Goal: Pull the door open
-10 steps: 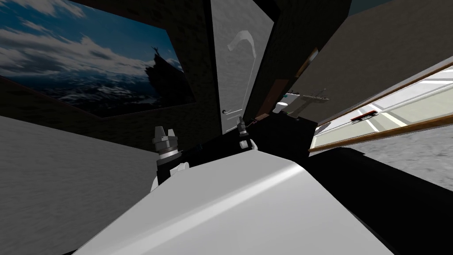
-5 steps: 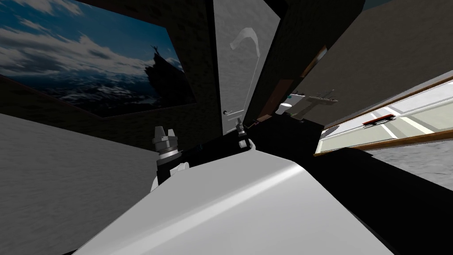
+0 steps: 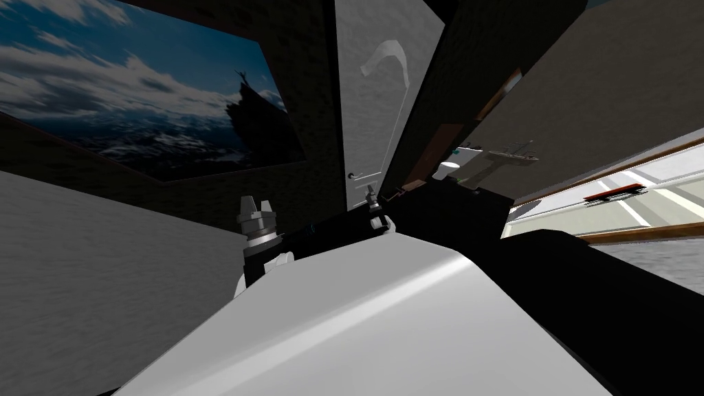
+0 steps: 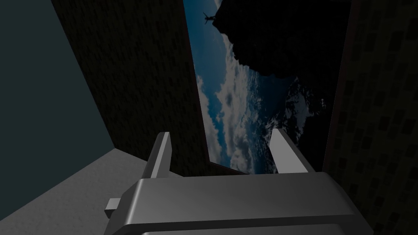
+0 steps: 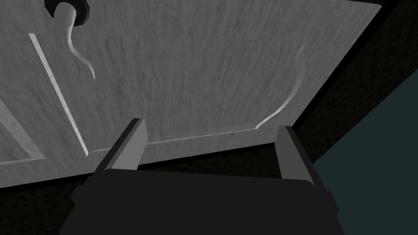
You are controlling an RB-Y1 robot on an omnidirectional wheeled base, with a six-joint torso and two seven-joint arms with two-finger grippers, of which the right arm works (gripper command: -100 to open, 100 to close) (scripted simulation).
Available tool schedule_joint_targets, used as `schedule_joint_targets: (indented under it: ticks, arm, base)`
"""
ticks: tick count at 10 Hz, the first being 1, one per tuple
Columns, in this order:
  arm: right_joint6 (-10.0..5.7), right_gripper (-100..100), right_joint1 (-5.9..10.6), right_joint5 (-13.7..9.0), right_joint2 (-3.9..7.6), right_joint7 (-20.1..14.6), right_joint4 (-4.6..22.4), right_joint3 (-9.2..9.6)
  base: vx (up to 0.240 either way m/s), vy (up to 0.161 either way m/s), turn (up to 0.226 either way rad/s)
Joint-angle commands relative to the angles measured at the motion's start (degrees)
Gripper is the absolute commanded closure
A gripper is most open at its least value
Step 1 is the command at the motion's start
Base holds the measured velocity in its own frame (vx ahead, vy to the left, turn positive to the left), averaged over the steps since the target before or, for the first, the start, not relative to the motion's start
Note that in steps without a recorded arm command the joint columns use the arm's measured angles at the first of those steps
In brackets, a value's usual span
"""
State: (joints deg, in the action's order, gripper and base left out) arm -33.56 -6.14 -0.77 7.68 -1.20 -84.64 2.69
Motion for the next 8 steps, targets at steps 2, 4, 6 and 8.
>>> schedule_joint_targets:
  ticks: [2,4,6,8]
  arm:
    - [-0.82,-100,2.0,-0.3,0.46,-0.3,4.6,-0.08]
    - [-1.17,-100,3.16,-0.5,0.72,-0.5,7.2,-0.08]
    - [-1.87,-100,5.48,-0.9,1.22,-0.8,11.1,-0.08]
    - [-2.22,-100,6.63,-1.1,1.48,-0.9,14.0,-0.08]
  base:
    - [0.037,-0.034,0.051]
    - [0.063,-0.047,0.08]
    - [0.063,-0.059,0.078]
    - [0.047,-0.046,0.058]
